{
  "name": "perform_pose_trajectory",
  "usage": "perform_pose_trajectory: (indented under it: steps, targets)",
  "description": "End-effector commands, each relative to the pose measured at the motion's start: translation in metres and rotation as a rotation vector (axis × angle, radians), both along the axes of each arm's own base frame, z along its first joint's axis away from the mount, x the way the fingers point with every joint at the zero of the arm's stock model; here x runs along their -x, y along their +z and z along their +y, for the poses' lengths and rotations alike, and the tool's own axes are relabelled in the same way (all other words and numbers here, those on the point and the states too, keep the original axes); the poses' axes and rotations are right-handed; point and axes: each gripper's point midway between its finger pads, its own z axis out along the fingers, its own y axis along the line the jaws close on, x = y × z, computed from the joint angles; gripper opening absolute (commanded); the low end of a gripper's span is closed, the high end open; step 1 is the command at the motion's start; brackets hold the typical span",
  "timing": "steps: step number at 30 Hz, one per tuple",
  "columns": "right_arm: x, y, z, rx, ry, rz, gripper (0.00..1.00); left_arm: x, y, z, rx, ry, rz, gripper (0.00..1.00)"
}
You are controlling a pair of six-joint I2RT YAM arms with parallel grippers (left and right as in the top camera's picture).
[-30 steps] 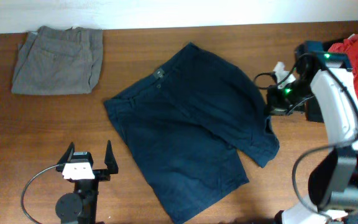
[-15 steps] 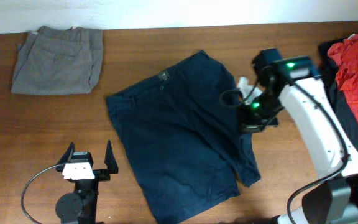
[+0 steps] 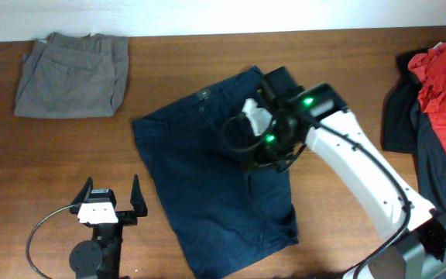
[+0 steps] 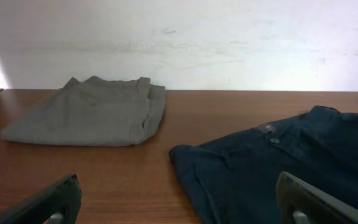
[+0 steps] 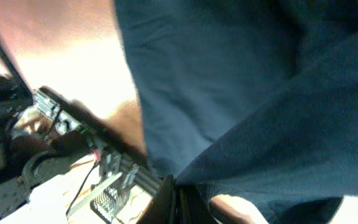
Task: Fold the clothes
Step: 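Grasp the shorts' right edge and fold it leftward over the shorts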
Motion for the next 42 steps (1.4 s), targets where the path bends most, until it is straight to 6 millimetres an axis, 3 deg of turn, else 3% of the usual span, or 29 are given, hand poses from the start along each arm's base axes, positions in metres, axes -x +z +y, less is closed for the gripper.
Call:
perform_pose_trajectory:
  steps: [1, 13, 25, 42]
  targets:
    - [0.025, 0.013, 0.032, -0.059, 0.054, 0.029, 0.04, 0.000, -0.002, -0.003, -0.003, -0.014, 0.001, 0.99]
    - [0.084, -0.003, 0.078, -0.030, 0.167, 0.098, 0.04, 0.000, -0.002, -0.003, -0.003, -0.014, 0.001, 0.99]
    - [0.116, -0.002, 0.116, -0.074, 0.234, 0.076, 0.04, 0.000, -0.002, -0.003, -0.003, -0.014, 0.001, 0.99]
    - [0.154, -0.035, 0.131, -0.054, 0.300, 0.122, 0.04, 0.000, -0.002, -0.003, -0.003, -0.014, 0.001, 0.99]
